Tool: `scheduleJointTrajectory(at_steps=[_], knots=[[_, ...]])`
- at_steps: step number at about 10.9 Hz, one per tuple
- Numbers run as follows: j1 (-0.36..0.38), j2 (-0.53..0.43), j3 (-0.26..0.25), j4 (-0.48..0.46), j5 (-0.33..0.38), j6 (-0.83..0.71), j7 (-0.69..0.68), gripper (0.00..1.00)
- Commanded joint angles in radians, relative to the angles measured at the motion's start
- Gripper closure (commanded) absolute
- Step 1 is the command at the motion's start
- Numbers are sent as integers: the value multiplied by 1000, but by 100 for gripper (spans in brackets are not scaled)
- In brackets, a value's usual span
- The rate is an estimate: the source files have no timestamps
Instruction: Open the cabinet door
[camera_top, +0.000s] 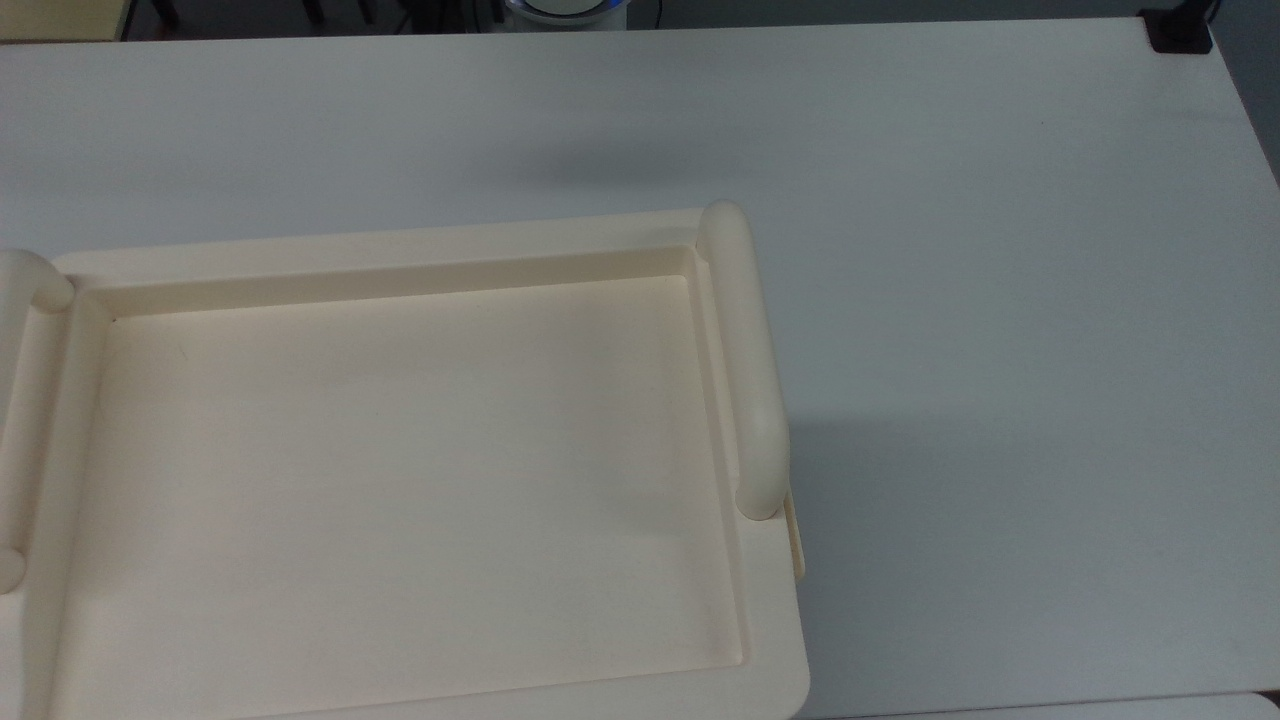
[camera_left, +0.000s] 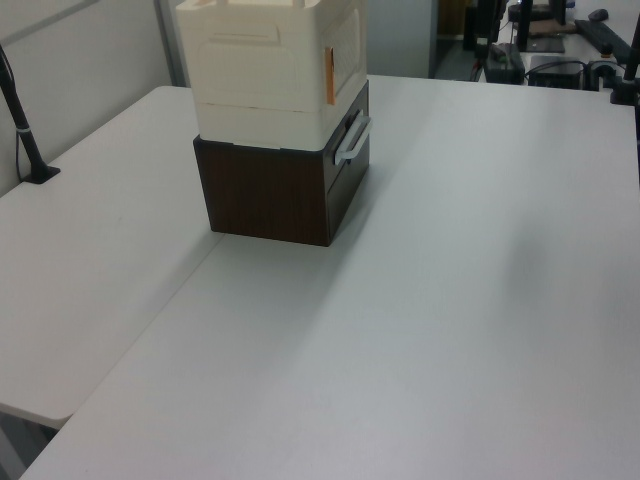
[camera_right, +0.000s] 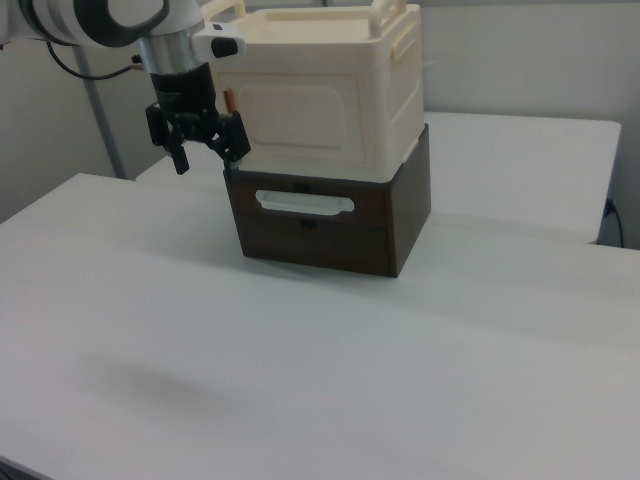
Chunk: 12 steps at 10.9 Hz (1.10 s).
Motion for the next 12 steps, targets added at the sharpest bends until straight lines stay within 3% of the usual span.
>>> scheduleJointTrajectory(at_steps=[1, 7, 12], knots=[[-1, -22, 11, -31, -22, 20, 11, 0], [-3, -15, 14, -28, -8, 36, 1, 0], [-3, -17, 19, -22, -21, 197, -64, 0]])
